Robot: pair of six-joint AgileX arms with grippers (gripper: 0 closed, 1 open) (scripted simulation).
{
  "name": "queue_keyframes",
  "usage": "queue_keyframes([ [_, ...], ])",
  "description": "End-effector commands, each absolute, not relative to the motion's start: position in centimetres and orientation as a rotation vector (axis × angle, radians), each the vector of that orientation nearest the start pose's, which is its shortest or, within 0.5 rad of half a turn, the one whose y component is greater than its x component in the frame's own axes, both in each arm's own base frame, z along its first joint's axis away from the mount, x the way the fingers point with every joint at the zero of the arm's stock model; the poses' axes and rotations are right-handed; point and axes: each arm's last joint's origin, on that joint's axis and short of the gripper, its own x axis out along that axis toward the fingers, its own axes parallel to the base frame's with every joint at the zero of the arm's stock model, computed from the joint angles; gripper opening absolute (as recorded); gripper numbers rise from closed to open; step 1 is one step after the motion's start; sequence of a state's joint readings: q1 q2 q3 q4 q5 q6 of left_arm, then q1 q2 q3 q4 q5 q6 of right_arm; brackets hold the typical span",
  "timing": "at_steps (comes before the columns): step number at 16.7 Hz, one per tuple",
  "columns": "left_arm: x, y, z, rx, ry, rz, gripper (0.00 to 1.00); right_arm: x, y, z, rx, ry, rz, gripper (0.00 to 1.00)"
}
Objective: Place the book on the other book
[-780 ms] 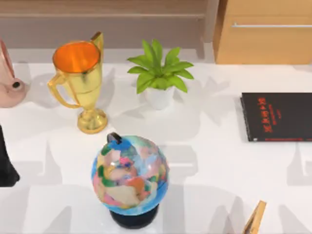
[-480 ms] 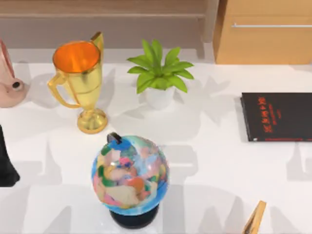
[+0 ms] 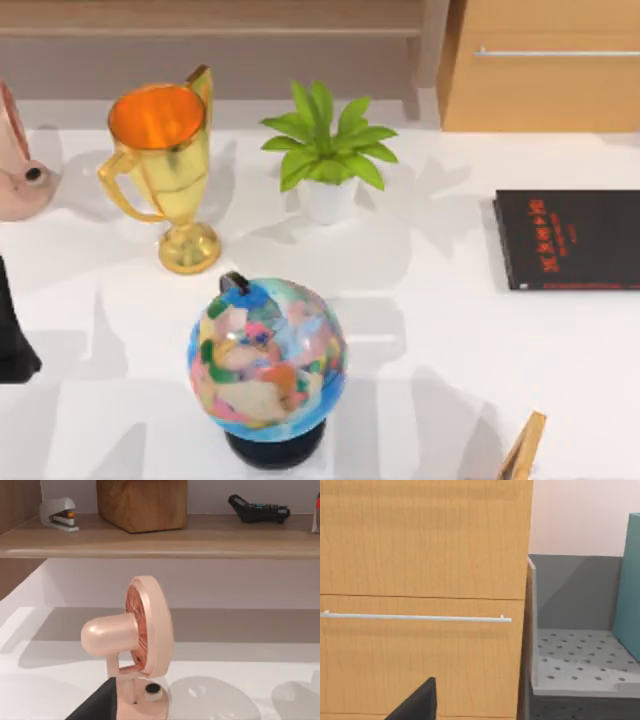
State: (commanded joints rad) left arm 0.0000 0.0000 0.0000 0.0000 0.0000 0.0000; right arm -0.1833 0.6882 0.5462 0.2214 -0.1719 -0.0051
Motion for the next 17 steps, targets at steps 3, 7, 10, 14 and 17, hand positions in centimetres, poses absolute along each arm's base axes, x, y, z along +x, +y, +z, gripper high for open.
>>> queue_keyframes([
  [3,10.6,-0.1,16.0,0.000,0.000,0.000,1.00,23.7,-5.4,32.6,-0.034,-0.045,-0.008,1.00],
  [7,10.6,-0.1,16.0,0.000,0.000,0.000,1.00,33.4,-11.1,31.6,-0.026,0.002,-0.007,1.00],
  [10,10.6,-0.1,16.0,0.000,0.000,0.000,1.00,38.8,-15.5,28.8,-0.021,0.017,-0.007,1.00],
  [14,10.6,-0.1,16.0,0.000,0.000,0.000,1.00,42.4,-19.6,25.7,-0.025,0.010,-0.007,1.00],
  [17,10.6,-0.1,16.0,0.000,0.000,0.000,1.00,43.2,-20.7,24.9,-0.027,0.005,-0.007,1.00],
])
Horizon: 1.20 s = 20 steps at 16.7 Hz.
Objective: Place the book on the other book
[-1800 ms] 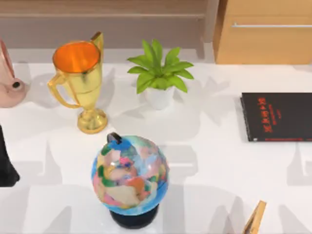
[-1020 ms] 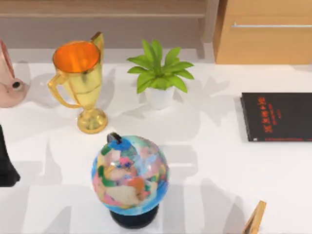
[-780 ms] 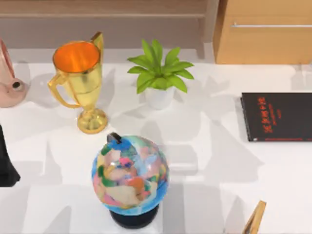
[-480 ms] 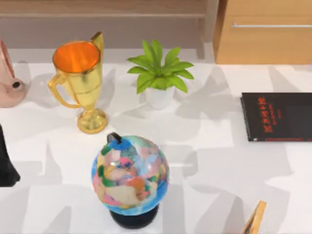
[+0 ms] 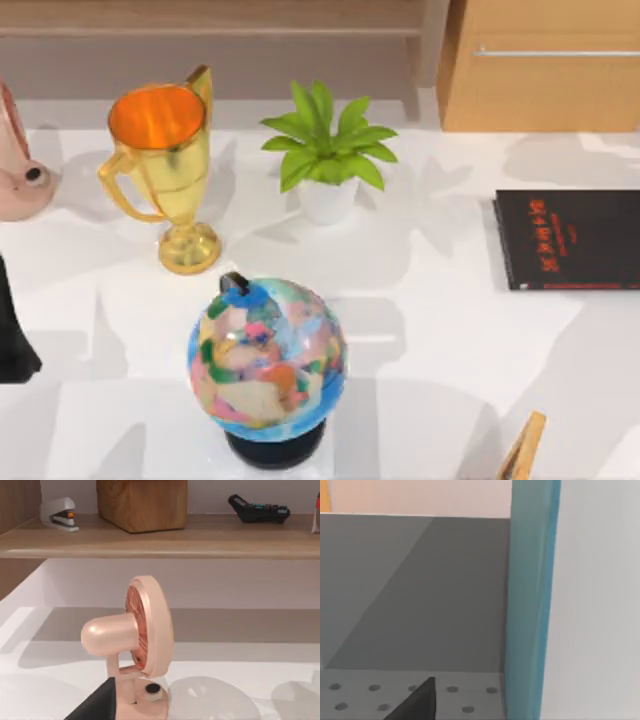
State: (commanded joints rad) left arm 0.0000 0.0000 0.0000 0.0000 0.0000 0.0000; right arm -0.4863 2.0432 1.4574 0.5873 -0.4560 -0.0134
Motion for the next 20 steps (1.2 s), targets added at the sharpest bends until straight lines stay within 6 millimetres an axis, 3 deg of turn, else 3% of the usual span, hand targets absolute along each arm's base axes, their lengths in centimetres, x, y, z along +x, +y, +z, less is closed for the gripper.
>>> queue_keyframes([
  [5,10.6,-0.1,16.0,0.000,0.000,0.000,1.00,43.3,-20.5,24.8,-0.025,0.009,-0.005,1.00],
  [14,10.6,-0.1,16.0,0.000,0.000,0.000,1.00,46.0,-20.7,24.9,-0.027,0.005,-0.007,1.00],
  [18,10.6,-0.1,16.0,0.000,0.000,0.000,1.00,46.2,-20.7,24.9,-0.027,0.005,-0.007,1.00],
  [20,10.6,-0.1,16.0,0.000,0.000,0.000,1.00,46.2,-20.7,24.9,-0.027,0.005,-0.007,0.85],
])
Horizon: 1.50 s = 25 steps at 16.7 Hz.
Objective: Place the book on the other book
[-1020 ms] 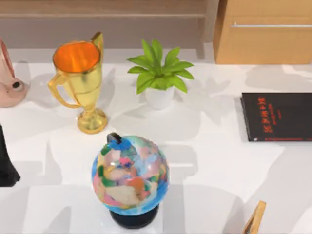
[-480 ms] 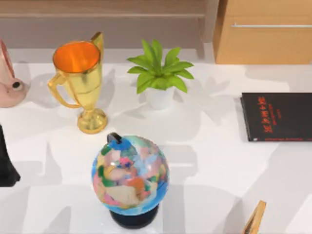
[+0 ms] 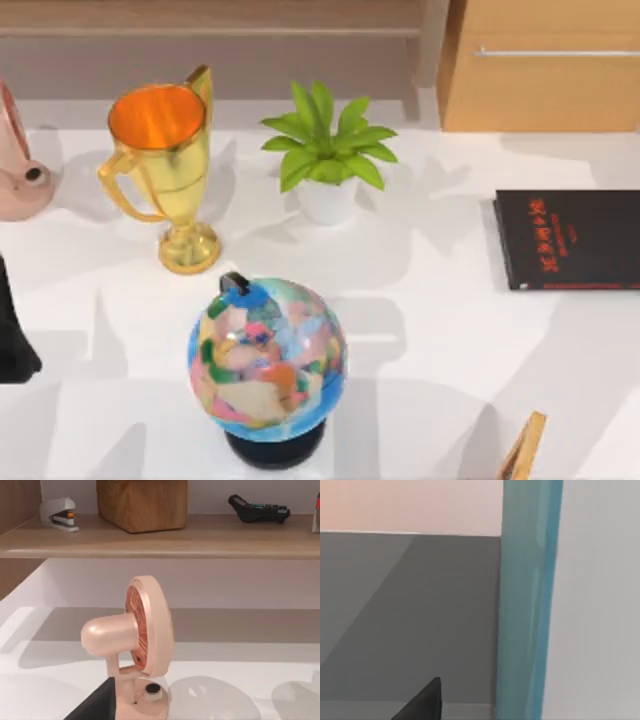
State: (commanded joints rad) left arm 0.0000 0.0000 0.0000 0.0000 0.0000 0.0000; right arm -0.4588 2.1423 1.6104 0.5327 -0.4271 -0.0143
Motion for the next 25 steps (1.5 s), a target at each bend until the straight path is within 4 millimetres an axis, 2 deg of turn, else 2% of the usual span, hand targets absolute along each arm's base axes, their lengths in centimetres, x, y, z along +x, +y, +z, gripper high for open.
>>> queue_keyframes([
  [11,10.57,-0.12,16.00,0.000,0.000,0.000,1.00,46.19,-20.70,24.88,-0.027,0.005,-0.007,0.02],
  [19,10.57,-0.12,16.00,0.000,0.000,0.000,1.00,46.19,-20.70,24.88,-0.027,0.005,-0.007,0.00],
  [25,10.57,-0.12,16.00,0.000,0.000,0.000,1.00,45.48,-20.83,25.61,-0.026,0.003,-0.010,0.00],
])
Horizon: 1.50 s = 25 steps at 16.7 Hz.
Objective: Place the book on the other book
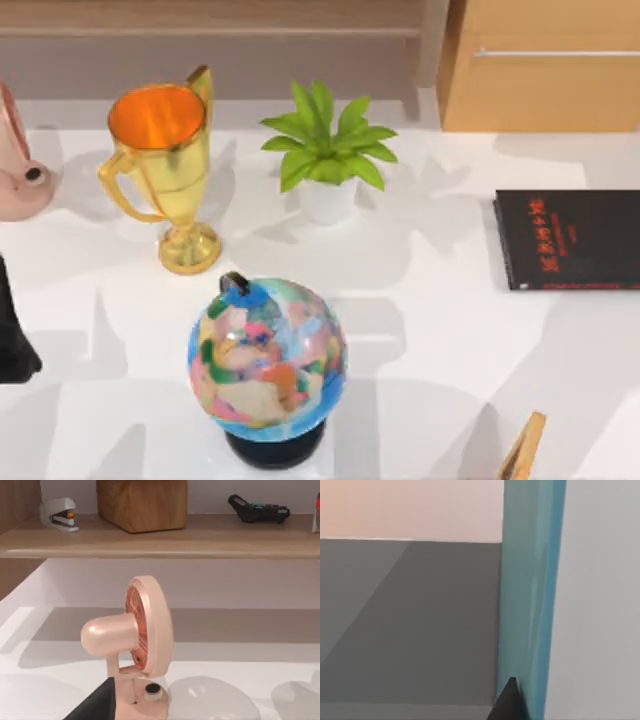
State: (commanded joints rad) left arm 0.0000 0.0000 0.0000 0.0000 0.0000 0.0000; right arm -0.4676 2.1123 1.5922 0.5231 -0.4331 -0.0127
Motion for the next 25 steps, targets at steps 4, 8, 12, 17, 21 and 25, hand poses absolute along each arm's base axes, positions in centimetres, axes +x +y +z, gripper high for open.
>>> queue_keyframes([
  [4,10.6,-0.1,16.0,0.000,0.000,0.000,1.00,45.1,-20.8,26.0,-0.026,0.003,-0.010,0.00],
  [8,10.6,-0.1,16.0,0.000,0.000,0.000,1.00,45.1,-20.5,26.1,-0.015,0.000,-0.015,0.00],
  [12,10.6,-0.1,16.0,0.000,0.000,0.000,1.00,42.5,-18.6,29.5,0.100,-0.087,-0.113,0.00],
  [17,10.6,-0.1,16.0,0.000,0.000,0.000,1.00,36.0,-12.5,35.2,0.471,-0.325,-0.188,0.00],
  [21,10.6,-0.1,16.0,0.000,0.000,0.000,1.00,31.7,-7.2,33.7,0.914,-0.387,-0.163,0.00],
  [25,10.6,-0.1,16.0,0.000,0.000,0.000,1.00,30.0,-1.5,26.2,1.320,-0.176,-0.168,0.00],
])
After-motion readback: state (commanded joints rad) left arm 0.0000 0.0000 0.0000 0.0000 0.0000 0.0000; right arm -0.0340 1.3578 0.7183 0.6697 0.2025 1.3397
